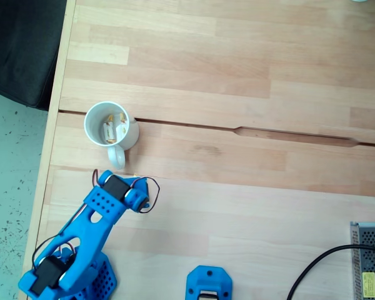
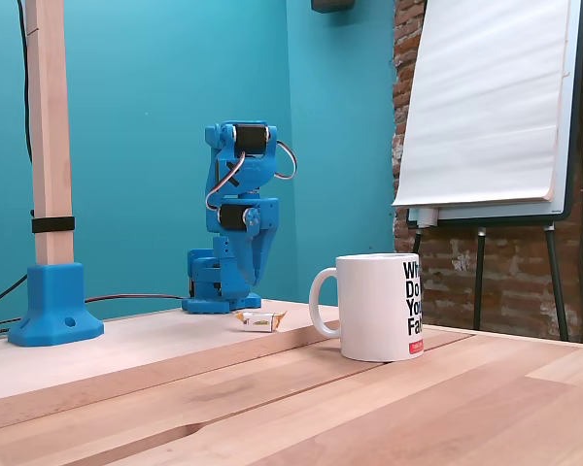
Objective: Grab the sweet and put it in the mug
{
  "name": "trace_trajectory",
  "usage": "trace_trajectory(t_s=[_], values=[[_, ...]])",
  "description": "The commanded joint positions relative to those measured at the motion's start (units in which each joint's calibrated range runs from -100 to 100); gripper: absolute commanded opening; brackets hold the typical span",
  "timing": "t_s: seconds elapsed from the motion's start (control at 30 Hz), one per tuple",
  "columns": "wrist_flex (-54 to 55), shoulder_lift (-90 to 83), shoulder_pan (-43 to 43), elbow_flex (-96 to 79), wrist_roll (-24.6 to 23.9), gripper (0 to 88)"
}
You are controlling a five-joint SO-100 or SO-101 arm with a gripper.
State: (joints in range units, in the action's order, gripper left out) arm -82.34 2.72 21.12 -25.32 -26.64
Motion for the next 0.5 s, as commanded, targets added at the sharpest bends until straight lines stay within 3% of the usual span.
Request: trace_trajectory(t_s=[0.0, 0.2, 0.47], values=[[4.28, -0.32, 0.08, 2.04, -1.22, 0.0], [10.73, -0.75, 0.08, -1.79, -1.71, 0.0], [11.38, -1.00, 0.01, -5.27, -2.00, 0.0]])
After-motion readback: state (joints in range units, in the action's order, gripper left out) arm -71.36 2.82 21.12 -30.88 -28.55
